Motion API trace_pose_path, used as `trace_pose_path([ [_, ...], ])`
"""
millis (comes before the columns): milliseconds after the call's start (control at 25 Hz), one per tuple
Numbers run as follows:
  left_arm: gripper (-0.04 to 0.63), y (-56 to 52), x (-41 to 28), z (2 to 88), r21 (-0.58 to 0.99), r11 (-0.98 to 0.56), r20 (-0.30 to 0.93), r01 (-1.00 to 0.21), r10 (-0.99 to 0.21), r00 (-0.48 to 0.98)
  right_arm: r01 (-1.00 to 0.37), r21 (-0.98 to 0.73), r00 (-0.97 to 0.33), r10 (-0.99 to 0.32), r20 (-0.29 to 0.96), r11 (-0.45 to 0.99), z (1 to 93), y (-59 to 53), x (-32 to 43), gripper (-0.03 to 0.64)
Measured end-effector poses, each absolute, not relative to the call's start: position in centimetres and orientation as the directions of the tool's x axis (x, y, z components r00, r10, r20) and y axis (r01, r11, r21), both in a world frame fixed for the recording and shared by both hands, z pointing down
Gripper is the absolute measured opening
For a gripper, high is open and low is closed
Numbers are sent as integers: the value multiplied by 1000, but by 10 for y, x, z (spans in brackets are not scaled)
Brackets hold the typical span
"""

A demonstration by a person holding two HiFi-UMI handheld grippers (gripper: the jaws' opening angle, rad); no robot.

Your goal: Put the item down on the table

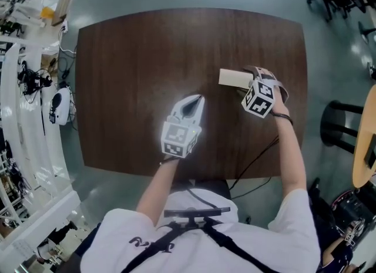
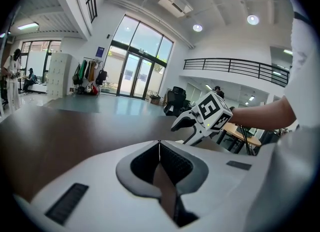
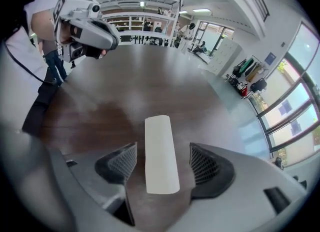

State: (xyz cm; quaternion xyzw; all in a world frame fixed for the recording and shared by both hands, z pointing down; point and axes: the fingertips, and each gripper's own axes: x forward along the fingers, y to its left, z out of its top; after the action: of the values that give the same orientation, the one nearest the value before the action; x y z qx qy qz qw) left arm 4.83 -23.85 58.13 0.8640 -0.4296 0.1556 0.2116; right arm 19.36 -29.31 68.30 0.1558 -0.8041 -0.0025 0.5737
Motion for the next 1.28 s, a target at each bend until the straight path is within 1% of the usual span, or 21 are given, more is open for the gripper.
trace_pose_path([
  [240,12,-208,40,528,187,-564,375,-805,-716,589,-433,223,-423,-416,805,873,597,-255,175,321],
  [400,12,-170,22,490,205,-560,322,-803,-736,596,-593,242,-499,-587,638,768,532,-209,141,321],
  [480,12,-147,13,471,188,-569,288,-801,-748,598,-662,213,-527,-649,549,719,503,-177,122,321],
  [640,12,-94,-6,438,101,-598,238,-795,-761,603,-708,115,-592,-675,440,697,460,-99,84,321],
  [720,12,-66,-22,426,91,-597,223,-797,-768,600,-719,78,-616,-685,389,691,442,-62,63,321],
  [840,12,-31,-50,405,100,-577,196,-810,-787,585,-747,47,-617,-717,323,664,419,-19,34,321],
  [1040,12,20,-80,369,56,-553,110,-832,-824,555,-786,38,-593,-769,237,618,386,36,-5,321],
  [1240,12,63,-106,357,56,-525,63,-849,-847,528,-845,63,-515,-840,174,531,362,73,-26,319],
  [1280,12,71,-111,358,55,-523,58,-851,-849,525,-859,66,-493,-855,160,508,359,81,-29,307],
])
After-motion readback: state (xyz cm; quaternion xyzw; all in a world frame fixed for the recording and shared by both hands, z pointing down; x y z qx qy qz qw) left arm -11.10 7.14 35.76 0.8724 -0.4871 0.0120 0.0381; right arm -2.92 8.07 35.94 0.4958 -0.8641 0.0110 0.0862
